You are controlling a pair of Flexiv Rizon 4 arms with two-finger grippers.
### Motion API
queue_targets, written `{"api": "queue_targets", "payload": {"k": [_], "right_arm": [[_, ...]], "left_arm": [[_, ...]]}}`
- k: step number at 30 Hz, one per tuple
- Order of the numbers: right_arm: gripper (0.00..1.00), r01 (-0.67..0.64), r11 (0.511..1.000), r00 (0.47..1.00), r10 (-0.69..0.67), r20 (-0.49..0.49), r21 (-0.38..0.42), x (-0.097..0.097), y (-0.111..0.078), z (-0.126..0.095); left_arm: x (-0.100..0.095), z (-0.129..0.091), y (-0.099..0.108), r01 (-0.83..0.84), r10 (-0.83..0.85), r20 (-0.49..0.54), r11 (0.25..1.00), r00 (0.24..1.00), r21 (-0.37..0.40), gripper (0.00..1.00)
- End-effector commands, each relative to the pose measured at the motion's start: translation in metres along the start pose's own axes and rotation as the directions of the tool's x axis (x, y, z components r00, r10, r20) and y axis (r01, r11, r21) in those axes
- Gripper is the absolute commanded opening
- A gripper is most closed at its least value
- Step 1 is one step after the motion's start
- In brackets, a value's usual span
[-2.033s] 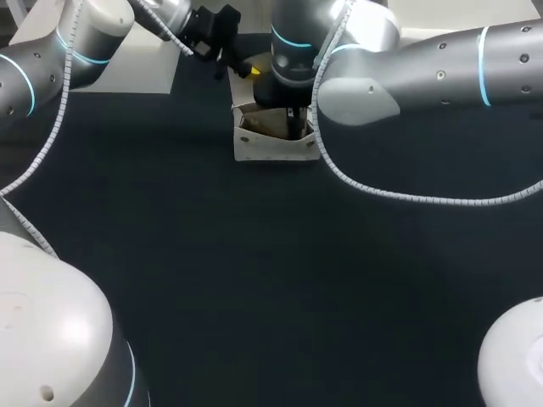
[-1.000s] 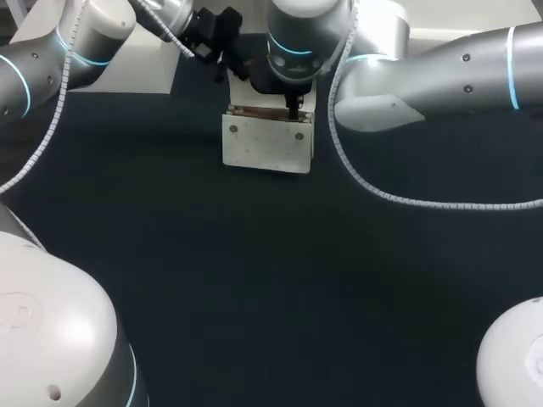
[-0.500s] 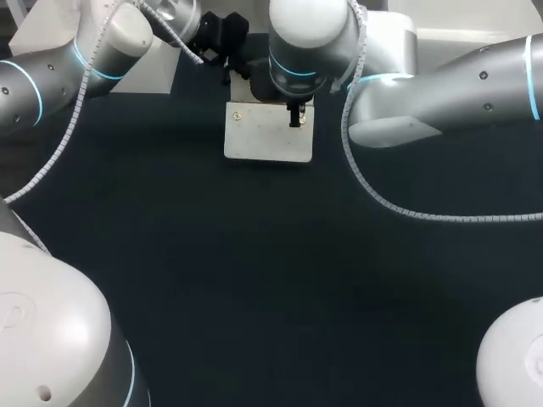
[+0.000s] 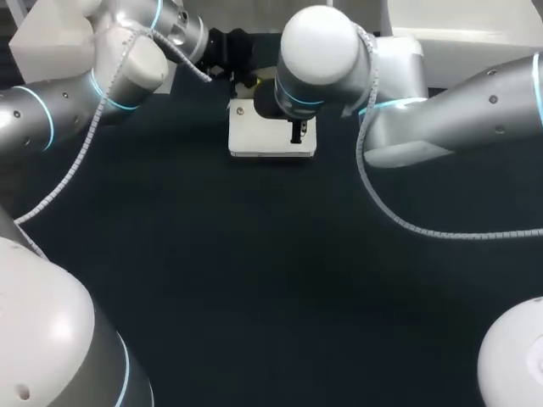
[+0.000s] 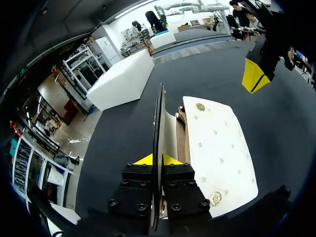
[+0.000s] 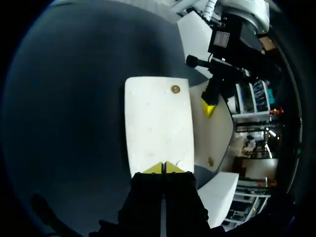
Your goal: Pick up the bag, open it, inspect its contents, close it, and place it on the opposite side
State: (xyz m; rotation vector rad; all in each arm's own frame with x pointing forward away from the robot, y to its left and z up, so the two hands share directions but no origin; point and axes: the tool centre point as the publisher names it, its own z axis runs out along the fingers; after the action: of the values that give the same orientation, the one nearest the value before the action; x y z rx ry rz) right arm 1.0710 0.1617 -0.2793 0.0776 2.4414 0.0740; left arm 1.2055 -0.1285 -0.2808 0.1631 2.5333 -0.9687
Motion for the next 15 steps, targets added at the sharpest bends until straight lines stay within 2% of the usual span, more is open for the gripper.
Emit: {"api": "queue_targets", "payload": {"k": [1, 3, 15], "right_arm": [[0.00, -0.012, 1.000, 0.999, 0.012, 0.046, -0.002, 0.0161, -0.0020, 0.0110], [0.00, 0.039, 0.999, 0.999, -0.039, -0.013, 0.001, 0.0212, -0.0006, 0.0197], [0.00, 0.039, 0.999, 0.999, -0.039, -0.013, 0.001, 0.0212, -0.0006, 0.0197]], "left_arm": [[0.0043, 0.0112, 0.0118, -0.016, 0.014, 0.045, 0.999, 0.999, 0.030, 0.00], [0.0043, 0.0112, 0.0118, -0.016, 0.014, 0.045, 0.999, 0.999, 0.030, 0.00], [0.0043, 0.0112, 0.0118, -0.016, 0.014, 0.045, 0.999, 0.999, 0.030, 0.00]]}}
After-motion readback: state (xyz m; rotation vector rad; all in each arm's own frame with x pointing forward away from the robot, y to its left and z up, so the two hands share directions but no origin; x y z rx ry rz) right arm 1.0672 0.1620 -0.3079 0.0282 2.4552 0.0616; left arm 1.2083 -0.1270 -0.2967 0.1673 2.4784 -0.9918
